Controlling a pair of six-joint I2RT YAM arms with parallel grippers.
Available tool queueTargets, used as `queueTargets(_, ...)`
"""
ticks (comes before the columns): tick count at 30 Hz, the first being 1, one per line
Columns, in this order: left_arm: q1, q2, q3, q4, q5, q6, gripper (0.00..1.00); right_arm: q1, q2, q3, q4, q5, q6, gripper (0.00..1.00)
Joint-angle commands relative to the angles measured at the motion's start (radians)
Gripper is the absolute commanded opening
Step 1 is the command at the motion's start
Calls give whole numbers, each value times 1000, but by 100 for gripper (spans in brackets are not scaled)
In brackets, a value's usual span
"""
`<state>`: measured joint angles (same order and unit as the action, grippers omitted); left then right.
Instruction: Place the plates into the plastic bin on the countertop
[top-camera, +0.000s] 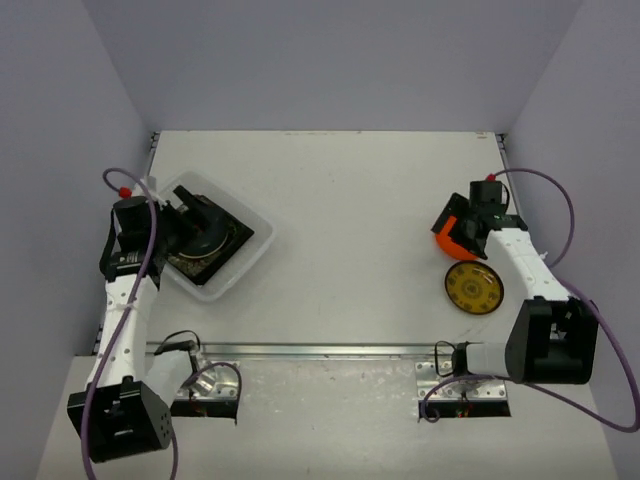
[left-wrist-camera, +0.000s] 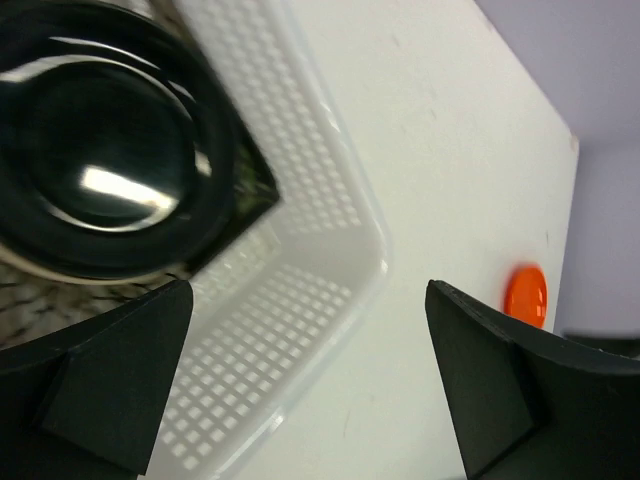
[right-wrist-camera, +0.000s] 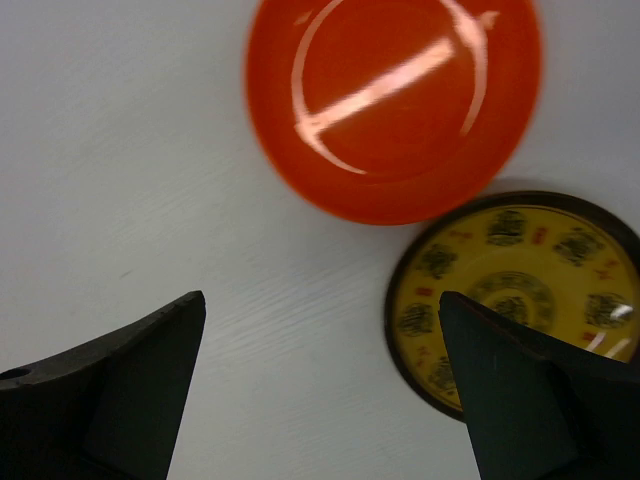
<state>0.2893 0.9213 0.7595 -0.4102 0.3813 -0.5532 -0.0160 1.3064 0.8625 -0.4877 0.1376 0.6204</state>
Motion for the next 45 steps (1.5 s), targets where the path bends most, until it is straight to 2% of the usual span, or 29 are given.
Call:
queueTargets(1,-206,-47,19,-16,14,178,100,-152,95,26,39,136,37,99)
queueTargets(3,-285,-73,6,-20,-33,200,100,-190,140,51,75,137,27,99)
queueTargets(8,-371,-121,-30,10,8,198,100,-221,312,130,175,175,-18,99)
queueTargets(11,-418,-132,-33,10,9,203,100,-241,378,177,196,162,-57,99)
queueTargets(12,-447,-136,-34,11,11,203,100,-248,427,205,211,111,-85,99)
queueTargets(16,-458,-142,-37,19,23,203,100,-267,573,288,164,73,-103,99)
queueTargets(18,-460,-140,-37,21,28,203,100,-271,594,296,149,49,-113,99)
queueTargets(20,-461,-133,-39,28,43,203,100,-295,640,299,130,-27,-124,96)
queueTargets(24,-461,-121,-39,31,53,205,100,-301,655,264,153,-123,-138,76)
queueTargets(26,-462,-121,-40,33,60,204,100,-301,662,241,181,-206,-147,60)
queueTargets(29,-463,-119,-40,34,63,203,100,-300,697,241,191,-302,-162,47)
queueTargets(33,-463,-120,-42,34,68,203,100,-294,750,264,183,-404,-190,35)
queueTargets(38,-464,-124,-42,36,75,203,100,-267,779,299,165,-456,-202,25)
queueTargets(41,-464,-118,-40,37,79,205,100,-254,786,314,152,-487,-212,14)
queueTargets(45,-464,-111,-39,37,83,205,100,-236,797,323,138,-515,-229,8)
